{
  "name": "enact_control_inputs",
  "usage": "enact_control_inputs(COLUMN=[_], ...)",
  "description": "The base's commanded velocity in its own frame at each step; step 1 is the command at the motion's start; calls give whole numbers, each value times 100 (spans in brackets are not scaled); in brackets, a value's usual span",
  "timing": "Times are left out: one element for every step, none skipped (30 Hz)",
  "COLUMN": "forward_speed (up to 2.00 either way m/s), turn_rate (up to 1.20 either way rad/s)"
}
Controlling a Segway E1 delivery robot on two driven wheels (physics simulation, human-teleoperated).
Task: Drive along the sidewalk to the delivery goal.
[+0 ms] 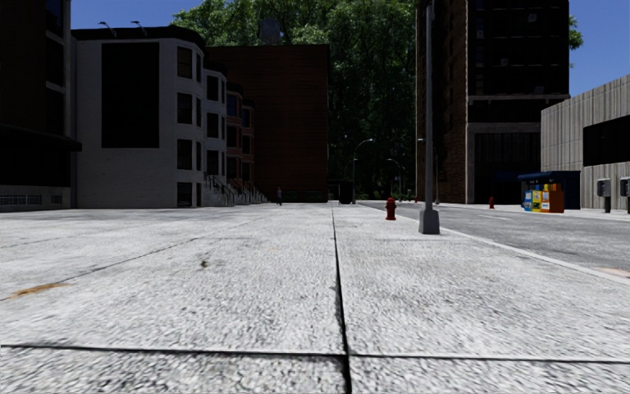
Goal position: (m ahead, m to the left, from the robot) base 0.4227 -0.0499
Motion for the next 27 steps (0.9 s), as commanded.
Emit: enact_control_inputs(forward_speed=[177, 177, 177, 178, 178, 178, 178, 178, 174, 174, 167, 144, 125, 125, 98, 62, 0, 0, 0, 0, 0, 0, 0, 0, 0, 0, 0], turn_rate=[0, 0, 0, 0, 0, 0, 0, 0, 0, 0, 0, 0, 0, 0, 0, 0, 0, 0, 0, 0, 0, 0, 0, 0, 0, 0, 0])
